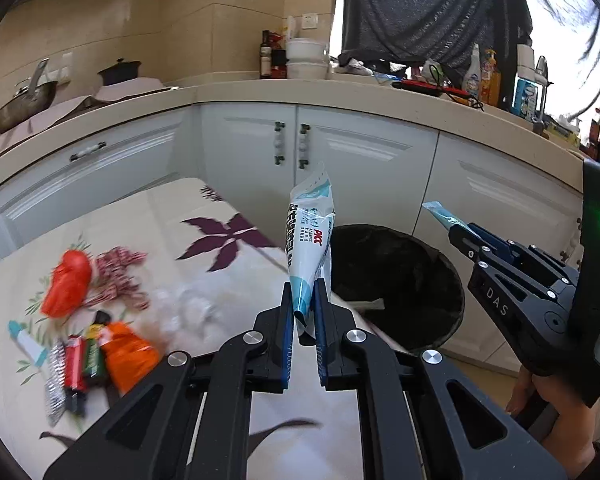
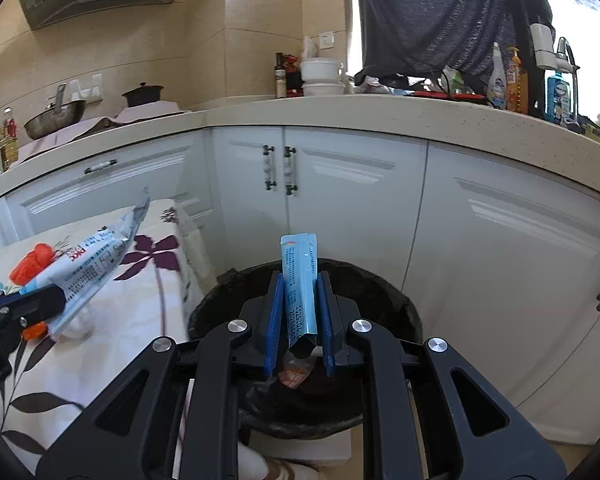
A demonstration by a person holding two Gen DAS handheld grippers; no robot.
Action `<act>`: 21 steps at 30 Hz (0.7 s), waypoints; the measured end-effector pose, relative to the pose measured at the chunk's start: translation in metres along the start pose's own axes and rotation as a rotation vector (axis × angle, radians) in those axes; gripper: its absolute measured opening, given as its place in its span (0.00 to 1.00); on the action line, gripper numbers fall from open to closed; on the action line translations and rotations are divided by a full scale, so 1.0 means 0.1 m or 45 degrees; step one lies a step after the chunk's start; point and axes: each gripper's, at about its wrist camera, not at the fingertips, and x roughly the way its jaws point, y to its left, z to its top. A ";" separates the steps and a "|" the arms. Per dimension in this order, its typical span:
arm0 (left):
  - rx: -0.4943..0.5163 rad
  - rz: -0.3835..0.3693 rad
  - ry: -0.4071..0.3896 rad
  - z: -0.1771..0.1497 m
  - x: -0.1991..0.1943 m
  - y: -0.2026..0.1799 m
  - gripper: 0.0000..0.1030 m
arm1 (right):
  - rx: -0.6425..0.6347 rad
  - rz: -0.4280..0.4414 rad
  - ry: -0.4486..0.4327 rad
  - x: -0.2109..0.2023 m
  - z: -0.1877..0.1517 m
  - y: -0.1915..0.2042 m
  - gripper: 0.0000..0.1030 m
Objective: Collect trash
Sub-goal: 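Carry both tubes over the black bin and open both tools to drop them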
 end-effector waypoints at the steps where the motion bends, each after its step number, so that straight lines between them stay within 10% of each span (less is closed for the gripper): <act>1: 0.003 -0.001 0.005 0.01 0.05 -0.03 0.10 | 0.005 -0.005 0.001 0.03 0.01 -0.04 0.16; 21: 0.019 0.002 0.049 0.27 0.72 -0.33 0.12 | 0.031 -0.057 0.052 0.57 0.03 -0.28 0.25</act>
